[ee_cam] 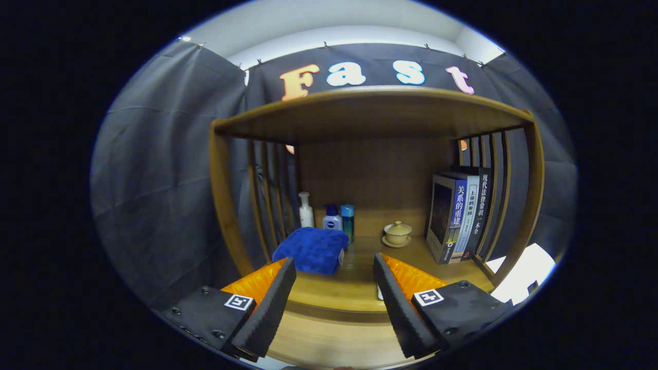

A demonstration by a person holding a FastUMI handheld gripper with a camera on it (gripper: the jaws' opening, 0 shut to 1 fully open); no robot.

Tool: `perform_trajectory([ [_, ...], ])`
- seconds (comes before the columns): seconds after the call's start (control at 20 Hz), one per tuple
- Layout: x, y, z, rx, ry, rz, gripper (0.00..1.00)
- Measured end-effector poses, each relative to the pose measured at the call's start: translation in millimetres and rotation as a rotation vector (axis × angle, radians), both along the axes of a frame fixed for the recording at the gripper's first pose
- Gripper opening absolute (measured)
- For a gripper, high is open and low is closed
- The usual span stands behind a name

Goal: Pull open the drawer, take out the items inside it, and place them on the countertop above the cabinet.

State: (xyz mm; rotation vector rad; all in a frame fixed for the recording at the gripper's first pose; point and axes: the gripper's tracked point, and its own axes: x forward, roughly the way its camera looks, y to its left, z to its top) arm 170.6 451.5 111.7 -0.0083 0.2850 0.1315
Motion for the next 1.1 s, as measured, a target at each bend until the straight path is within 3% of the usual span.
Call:
perform_trajectory([
  [0.3,-67.1,14.6,0.2,-0.032,-0.110,0.015,0.97],
  [0.5,-102.6,20.8,-21.7,-0.021,-0.097,0.044,0.98],
  [0.85,-135.4,-2.7,-62.6,0.051,-0.120,-0.052,0.99],
  [1.1,-148.7,-29.7,-105.4,0.036,-0.103,-0.131,0.99],
])
